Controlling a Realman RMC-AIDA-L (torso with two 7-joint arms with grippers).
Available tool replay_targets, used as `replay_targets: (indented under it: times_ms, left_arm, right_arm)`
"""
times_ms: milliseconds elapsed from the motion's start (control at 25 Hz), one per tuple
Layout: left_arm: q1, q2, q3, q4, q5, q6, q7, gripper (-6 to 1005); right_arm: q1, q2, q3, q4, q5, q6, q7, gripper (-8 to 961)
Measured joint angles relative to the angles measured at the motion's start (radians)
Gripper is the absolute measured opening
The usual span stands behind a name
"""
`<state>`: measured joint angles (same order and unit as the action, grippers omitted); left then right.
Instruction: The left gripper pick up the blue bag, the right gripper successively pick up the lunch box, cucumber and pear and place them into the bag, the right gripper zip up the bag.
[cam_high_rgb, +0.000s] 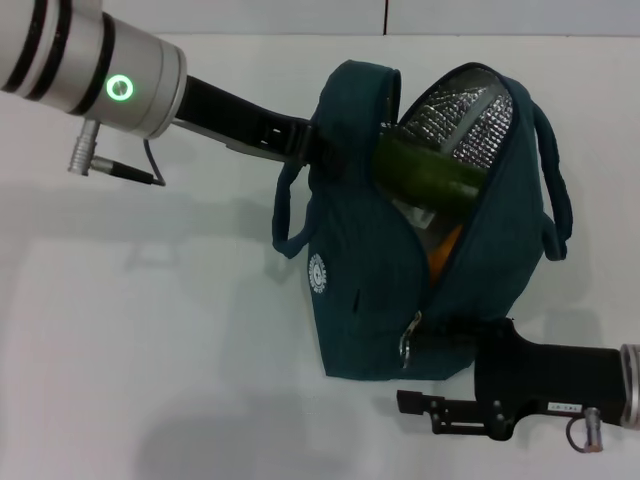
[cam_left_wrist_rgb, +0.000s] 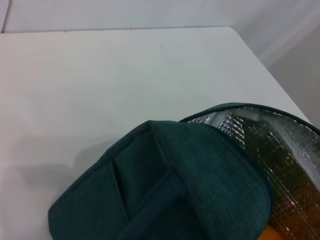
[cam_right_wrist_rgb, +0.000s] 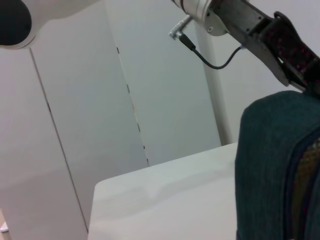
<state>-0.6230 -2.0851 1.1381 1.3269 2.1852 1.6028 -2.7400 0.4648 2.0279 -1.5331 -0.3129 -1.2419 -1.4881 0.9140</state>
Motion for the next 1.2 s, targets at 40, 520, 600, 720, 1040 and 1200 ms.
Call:
replay_targets:
  times_ms: [40,520,600,720,1040,1200]
  left_arm:
    - [0.003,0.000,0.000,0.000,-0.002,0.000,0.001,42]
    - [0.027,0.002,0.000,0.000,-0.024,0.001,0.011,41]
    - [0.028,0.002,0.000,0.000,-0.025,0.001,0.011,41]
    - [0.033,0.002,0.000,0.000,-0.026,0.002,0.012,41]
    - [0.040,0.002,0.000,0.000,-0.027,0.002,0.013,41]
    - [0.040,0.002,0.000,0.001,-0.033,0.003,0.013,41]
  right_arm:
    - [0.000,0.000,-0.006,0.000,0.009,0.000,0.000,693]
    - [-0.013,-0.004,-0.006,0.001,0.041,0.006,0.002,692]
    - [-0.013,-0.004,-0.005,0.001,0.041,0.007,0.003,691]
    - [-0.020,-0.006,-0.002,0.006,0.057,0.009,0.006,691]
    - [-0.024,-0.008,-0.002,0.012,0.067,0.024,0.007,690]
    - [-0.024,-0.008,-0.002,0.012,0.067,0.029,0.008,658]
